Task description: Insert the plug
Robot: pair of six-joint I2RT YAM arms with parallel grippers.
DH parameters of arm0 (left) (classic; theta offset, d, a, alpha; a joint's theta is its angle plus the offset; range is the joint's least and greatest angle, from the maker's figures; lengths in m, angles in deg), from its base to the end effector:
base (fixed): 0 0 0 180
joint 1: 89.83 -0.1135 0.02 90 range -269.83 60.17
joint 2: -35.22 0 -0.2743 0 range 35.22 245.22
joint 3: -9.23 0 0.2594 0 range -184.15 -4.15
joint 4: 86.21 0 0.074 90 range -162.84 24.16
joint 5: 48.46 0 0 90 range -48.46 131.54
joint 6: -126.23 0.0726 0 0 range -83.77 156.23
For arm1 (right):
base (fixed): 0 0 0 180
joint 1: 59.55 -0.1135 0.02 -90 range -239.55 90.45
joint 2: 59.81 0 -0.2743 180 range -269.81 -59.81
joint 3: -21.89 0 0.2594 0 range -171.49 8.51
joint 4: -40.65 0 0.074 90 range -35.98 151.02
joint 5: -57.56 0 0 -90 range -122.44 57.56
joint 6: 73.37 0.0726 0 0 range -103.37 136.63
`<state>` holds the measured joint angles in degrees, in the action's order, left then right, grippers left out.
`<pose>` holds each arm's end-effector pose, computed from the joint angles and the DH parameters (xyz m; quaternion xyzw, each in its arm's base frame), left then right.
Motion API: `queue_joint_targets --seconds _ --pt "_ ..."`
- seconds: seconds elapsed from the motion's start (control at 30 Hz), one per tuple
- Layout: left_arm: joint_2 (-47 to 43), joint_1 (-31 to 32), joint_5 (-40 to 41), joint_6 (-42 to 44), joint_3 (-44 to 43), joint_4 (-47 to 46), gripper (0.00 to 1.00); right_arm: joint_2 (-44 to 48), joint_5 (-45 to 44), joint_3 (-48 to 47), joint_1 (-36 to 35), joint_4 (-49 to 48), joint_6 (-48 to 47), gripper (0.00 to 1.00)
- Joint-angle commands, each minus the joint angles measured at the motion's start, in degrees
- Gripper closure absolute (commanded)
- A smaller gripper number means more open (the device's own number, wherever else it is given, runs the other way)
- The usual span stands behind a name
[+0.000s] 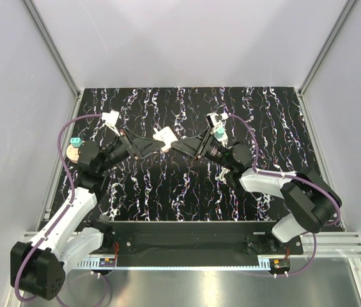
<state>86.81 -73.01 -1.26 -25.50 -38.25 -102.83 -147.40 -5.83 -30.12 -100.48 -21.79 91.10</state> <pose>0.2083 -0.1145 0.3374 0.0404 0.6472 -0.6365 0.4176 0.2381 0.2495 0.2994 -0.0407 0.5444 0.7652 0.3412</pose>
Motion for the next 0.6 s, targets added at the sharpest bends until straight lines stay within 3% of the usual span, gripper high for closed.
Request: queue_joint_targets --seconds 0.0,0.03,0.07,0.13,0.17,0.3,0.4,0.57 --pt "-0.70 0.85 -2.62 -0.14 -0.44 -3.94 1.00 -1.09 5.90 0.57 -1.00 -10.15 -0.38 0.67" --pt "-1.31 0.85 -3.24 0.90 -0.52 -2.88 1.00 -1.00 6.78 0.58 -0.65 -9.89 -0.56 0.60" --pt "-1.75 0.85 -4.64 1.70 -0.61 -1.65 1.00 -0.83 8.53 0.58 -0.47 -9.71 -0.56 0.45" --pt "-3.15 0.85 -5.88 5.37 -1.57 4.66 1.00 -0.30 10.38 0.58 0.32 -7.61 -0.47 0.28" --pt "-3.69 0.85 -6.84 7.05 -2.71 10.78 1.00 -0.30 12.83 0.31 1.37 -6.47 -0.65 0.15" --pt "-5.97 0.85 -10.36 13.65 -4.38 22.14 1.00 2.06 20.22 0.57 3.74 -1.46 -3.37 0.09" --pt "-7.03 0.85 -12.38 16.73 -4.22 28.74 1.00 5.31 24.36 -0.56 4.10 9.22 -9.16 0.08" --pt "-7.30 0.85 -16.07 18.14 -2.63 29.82 1.00 8.40 29.98 -5.74 4.10 23.59 -19.09 0.10"
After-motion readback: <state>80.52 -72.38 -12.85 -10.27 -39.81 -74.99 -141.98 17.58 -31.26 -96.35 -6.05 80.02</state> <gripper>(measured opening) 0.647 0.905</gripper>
